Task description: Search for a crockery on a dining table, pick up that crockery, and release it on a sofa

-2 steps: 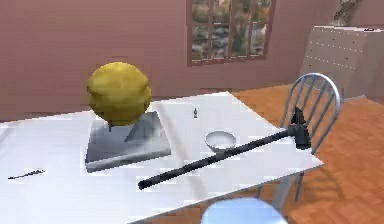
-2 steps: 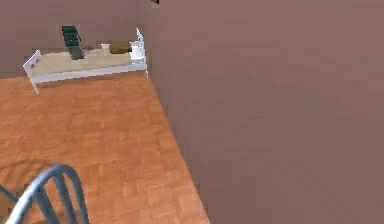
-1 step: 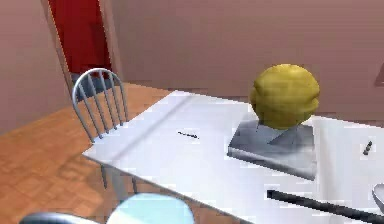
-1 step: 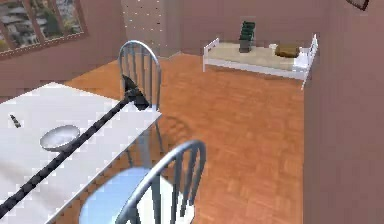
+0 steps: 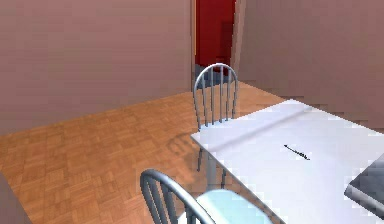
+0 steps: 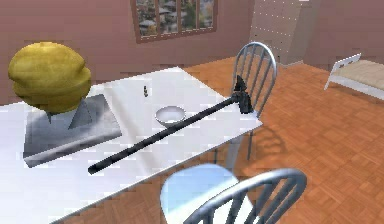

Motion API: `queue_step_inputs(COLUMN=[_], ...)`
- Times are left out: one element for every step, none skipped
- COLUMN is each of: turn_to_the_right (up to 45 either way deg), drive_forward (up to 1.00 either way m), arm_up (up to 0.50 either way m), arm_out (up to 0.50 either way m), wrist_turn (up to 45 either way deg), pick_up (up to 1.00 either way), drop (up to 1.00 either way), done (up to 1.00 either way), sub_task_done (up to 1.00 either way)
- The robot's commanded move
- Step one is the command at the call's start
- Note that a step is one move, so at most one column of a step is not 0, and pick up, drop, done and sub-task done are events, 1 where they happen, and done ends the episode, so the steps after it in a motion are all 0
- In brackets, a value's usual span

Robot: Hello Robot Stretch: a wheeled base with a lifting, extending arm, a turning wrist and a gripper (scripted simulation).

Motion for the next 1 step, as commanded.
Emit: queue_step_inputs(turn_to_the_right=[0.0], drive_forward=[0.0], arm_up=[0.5], arm_out=[0.0], wrist_turn=[0.0], pick_up=[0.0], drop=[0.0], done=[0.0], sub_task_done=[0.0])
